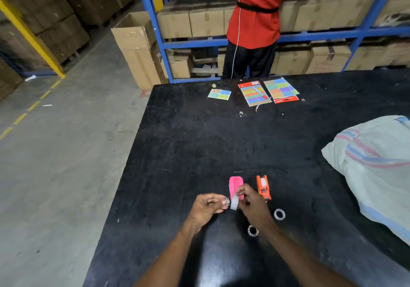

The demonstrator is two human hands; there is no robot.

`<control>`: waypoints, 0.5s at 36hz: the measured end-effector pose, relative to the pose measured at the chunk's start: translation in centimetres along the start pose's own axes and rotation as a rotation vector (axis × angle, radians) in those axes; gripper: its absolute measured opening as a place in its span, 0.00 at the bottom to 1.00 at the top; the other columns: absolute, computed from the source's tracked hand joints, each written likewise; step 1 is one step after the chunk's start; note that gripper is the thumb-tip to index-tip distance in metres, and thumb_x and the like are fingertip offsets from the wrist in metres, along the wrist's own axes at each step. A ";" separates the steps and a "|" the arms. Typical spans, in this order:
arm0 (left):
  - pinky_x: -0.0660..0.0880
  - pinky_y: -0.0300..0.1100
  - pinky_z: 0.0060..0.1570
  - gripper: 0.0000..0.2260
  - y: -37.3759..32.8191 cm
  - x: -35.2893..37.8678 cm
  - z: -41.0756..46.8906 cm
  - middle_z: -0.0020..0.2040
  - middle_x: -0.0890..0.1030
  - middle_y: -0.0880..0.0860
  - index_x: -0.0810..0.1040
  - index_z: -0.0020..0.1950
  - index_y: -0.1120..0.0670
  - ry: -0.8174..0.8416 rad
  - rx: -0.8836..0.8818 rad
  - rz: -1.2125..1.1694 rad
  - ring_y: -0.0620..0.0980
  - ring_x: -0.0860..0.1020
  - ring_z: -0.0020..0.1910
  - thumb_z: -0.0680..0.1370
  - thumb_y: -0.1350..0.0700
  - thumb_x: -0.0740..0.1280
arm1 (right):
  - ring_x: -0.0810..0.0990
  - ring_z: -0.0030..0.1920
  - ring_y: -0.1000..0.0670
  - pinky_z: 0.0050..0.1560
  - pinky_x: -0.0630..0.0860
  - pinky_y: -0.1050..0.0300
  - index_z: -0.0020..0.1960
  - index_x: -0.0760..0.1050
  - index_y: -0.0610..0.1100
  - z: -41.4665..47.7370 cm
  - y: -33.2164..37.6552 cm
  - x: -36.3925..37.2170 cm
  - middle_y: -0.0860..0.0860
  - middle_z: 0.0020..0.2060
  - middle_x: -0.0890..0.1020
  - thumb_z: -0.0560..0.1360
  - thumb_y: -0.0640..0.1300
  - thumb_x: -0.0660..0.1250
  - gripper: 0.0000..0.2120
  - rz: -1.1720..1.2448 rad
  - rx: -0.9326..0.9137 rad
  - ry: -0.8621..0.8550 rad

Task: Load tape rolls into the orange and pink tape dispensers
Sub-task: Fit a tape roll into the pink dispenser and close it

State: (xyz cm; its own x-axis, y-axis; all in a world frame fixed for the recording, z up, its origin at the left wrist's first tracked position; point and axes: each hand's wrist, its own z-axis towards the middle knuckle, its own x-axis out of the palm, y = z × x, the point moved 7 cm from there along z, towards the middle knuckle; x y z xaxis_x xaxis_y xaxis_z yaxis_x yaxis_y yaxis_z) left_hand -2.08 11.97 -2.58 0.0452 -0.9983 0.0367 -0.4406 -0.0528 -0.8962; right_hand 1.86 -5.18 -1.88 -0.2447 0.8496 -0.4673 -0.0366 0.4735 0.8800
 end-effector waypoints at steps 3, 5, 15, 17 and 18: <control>0.81 0.41 0.47 0.06 -0.2 0.5 0.1 0.43 0.86 0.56 0.85 0.49 0.56 0.014 -0.003 0.008 0.51 0.85 0.44 0.73 0.58 0.74 | 0.83 0.41 0.54 0.37 0.77 0.62 0.48 0.74 0.54 -0.2 1.5 -0.5 0.59 0.44 0.83 0.75 0.34 0.69 0.15 0.034 -0.030 0.007; 0.81 0.42 0.48 0.07 -0.3 0.7 0.1 0.43 0.86 0.56 0.85 0.49 0.56 0.020 0.001 0.004 0.52 0.85 0.44 0.73 0.58 0.74 | 0.84 0.40 0.53 0.36 0.78 0.61 0.47 0.75 0.56 -0.3 2.0 -0.7 0.61 0.44 0.83 0.75 0.35 0.69 0.15 0.046 -0.023 0.012; 0.80 0.35 0.42 0.05 -1.6 0.3 -0.4 0.39 0.86 0.52 0.85 0.47 0.57 -0.033 0.063 -0.007 0.46 0.83 0.39 0.72 0.63 0.74 | 0.86 0.51 0.52 0.53 0.83 0.53 0.55 0.79 0.49 -0.5 2.0 0.1 0.50 0.50 0.86 0.75 0.29 0.63 0.18 0.212 0.056 0.160; 0.79 0.34 0.41 0.05 -1.7 0.2 -0.4 0.38 0.86 0.52 0.85 0.46 0.57 -0.041 0.071 -0.008 0.46 0.83 0.38 0.72 0.64 0.74 | 0.85 0.55 0.53 0.59 0.80 0.55 0.59 0.78 0.49 -0.9 1.7 0.4 0.50 0.55 0.85 0.74 0.32 0.67 0.18 0.267 0.079 0.240; 0.79 0.35 0.41 0.05 -1.7 0.2 -0.4 0.38 0.86 0.53 0.85 0.46 0.58 -0.044 0.073 -0.010 0.46 0.84 0.39 0.72 0.64 0.74 | 0.84 0.56 0.53 0.60 0.79 0.55 0.60 0.77 0.49 -1.0 1.7 0.4 0.50 0.56 0.85 0.73 0.34 0.70 0.18 0.292 0.084 0.274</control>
State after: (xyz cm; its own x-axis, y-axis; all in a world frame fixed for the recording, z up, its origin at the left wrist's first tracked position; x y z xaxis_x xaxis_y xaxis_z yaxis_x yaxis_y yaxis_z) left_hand -1.70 11.89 -0.89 0.0893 -0.9956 0.0275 -0.3731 -0.0590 -0.9259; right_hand 0.69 -4.24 -0.48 -0.4822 0.8633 -0.1488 0.1488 0.2481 0.9572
